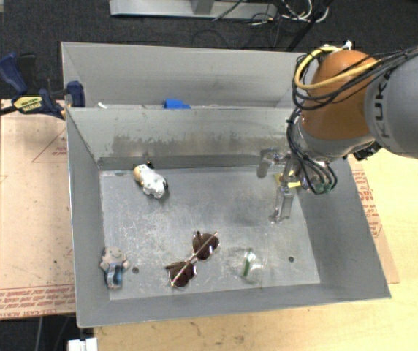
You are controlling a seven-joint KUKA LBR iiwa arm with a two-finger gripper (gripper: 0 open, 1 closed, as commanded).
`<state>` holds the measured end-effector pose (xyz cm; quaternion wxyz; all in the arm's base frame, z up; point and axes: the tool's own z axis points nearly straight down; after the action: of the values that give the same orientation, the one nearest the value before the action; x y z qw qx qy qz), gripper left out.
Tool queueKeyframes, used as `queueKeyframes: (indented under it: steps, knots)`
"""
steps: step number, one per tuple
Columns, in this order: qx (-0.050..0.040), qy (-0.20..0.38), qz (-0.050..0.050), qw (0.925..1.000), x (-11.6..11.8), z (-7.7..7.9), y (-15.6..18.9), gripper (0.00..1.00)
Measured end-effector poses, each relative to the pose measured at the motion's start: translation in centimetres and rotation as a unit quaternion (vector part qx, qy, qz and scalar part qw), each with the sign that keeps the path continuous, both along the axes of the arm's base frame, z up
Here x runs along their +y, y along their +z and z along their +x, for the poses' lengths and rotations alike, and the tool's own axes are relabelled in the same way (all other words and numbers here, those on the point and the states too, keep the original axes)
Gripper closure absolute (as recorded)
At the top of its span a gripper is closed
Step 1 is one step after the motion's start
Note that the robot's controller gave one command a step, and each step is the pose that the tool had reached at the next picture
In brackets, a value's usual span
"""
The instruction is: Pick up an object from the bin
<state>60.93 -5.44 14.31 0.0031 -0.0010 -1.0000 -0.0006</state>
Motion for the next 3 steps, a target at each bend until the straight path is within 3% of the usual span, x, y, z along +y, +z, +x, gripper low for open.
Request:
queueKeyframes:
  steps: [1, 2, 3]
  knots:
    - [-0.0038, 0.001, 0.000, 1.0000, 0.0, 0.2, 0.5, 0.00]
    - [-0.0050, -0.045, 0.000, 0.9990, 3.0, -4.2, -5.5, 0.00]
    - [-0.0027, 0.057, 0.000, 0.9984, 3.7, -5.6, -4.2, 0.00]
